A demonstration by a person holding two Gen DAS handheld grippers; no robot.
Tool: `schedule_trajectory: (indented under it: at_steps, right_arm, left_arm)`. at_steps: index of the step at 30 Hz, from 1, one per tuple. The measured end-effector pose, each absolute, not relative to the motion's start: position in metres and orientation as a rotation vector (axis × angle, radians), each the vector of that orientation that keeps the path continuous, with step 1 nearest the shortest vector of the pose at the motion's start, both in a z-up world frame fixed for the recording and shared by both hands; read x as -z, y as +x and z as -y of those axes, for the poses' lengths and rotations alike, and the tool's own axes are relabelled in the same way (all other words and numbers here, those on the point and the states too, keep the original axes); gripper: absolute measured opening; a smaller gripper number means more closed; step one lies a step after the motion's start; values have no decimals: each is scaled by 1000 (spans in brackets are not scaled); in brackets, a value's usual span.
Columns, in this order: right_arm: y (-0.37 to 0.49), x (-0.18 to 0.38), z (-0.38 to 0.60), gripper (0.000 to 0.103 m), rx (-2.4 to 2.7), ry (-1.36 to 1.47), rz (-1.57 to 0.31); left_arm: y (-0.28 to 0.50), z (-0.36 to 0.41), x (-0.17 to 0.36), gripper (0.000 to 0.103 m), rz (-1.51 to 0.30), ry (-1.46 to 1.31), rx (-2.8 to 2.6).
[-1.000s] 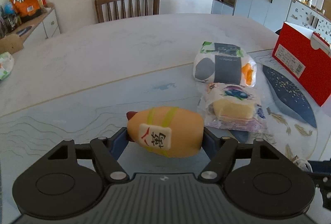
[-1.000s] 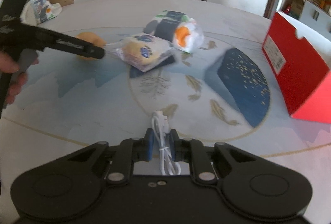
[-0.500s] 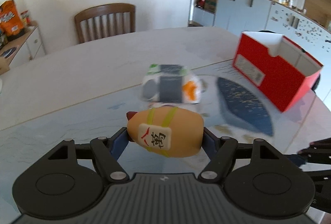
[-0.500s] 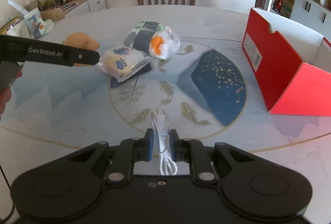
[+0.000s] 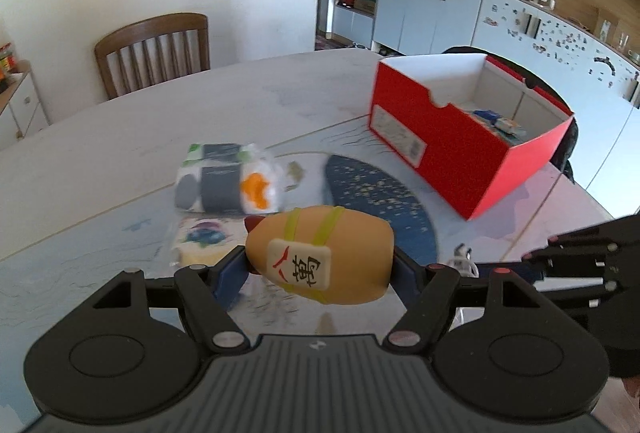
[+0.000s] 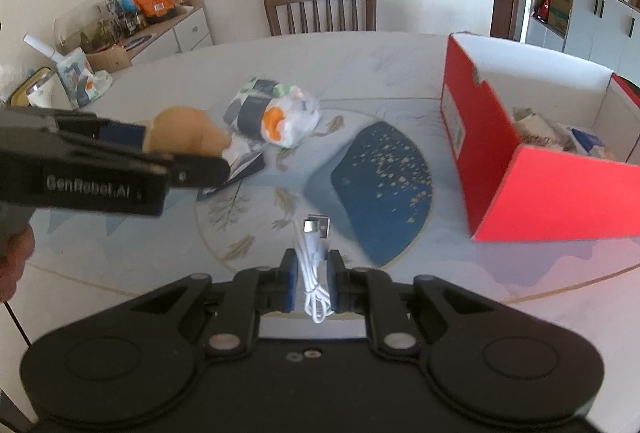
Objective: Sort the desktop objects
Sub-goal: 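Carry the yellow snack and white cable with both grippers over the red box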
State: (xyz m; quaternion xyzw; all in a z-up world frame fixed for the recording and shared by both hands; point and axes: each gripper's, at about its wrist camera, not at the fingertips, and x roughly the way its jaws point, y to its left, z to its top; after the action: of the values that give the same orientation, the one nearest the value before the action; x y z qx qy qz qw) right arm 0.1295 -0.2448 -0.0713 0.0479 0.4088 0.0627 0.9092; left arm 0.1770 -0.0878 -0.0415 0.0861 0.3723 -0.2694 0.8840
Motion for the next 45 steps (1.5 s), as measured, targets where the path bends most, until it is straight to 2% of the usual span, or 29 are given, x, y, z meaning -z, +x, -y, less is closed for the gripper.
schedule_trajectory:
  at_steps: [25,42,43,44,45]
  right_arm:
    - [149,20,390,14,-118,172,-789]
    - [167,16,492,13,1,174,-757]
    - [169,17,499,12,11,172,-756]
    - [171,17,504,4,18,171,-757]
    - [174,18,510,3,26,172,-762]
  left_arm:
    - [182,211,8,74,-771,248,713]
    - [201,321,-9,74,-736,361,805]
    - [204,327,-8,74,-736,368,812]
    - [206,334,-8,74,-738,378,818]
    - [209,340,-8,74,-740,385,822]
